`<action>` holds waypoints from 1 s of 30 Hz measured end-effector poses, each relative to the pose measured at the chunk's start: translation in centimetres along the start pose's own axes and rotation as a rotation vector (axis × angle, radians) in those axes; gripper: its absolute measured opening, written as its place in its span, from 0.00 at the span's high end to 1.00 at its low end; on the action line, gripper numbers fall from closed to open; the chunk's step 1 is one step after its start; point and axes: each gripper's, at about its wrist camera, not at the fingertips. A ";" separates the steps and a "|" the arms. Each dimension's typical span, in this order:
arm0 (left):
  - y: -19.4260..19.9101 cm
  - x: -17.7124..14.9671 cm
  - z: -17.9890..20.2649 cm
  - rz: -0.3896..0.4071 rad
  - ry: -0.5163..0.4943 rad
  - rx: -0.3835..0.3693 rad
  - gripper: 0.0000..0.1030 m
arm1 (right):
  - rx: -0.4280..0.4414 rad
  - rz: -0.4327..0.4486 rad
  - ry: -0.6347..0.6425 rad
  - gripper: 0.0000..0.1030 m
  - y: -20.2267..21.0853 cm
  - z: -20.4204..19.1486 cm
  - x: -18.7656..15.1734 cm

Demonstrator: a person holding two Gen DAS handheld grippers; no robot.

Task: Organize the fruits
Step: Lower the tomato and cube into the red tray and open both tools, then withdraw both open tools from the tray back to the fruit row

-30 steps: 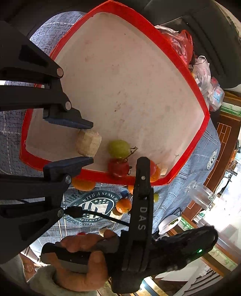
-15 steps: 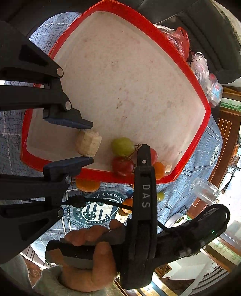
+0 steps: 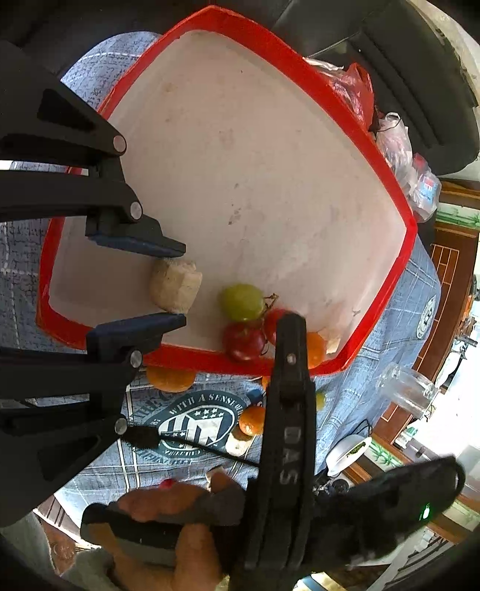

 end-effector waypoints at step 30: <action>1.0 0.6 4.3 0.104 -0.036 0.063 0.42 | -0.040 0.086 -0.168 0.38 8.2 8.7 -9.0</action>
Point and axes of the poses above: each gripper's, at about its wrist camera, not at the fingertips, and y roughly against the way its jaws point, z to its right, x to its top, and after that the axes turned 9 degrees about -x, right-handed
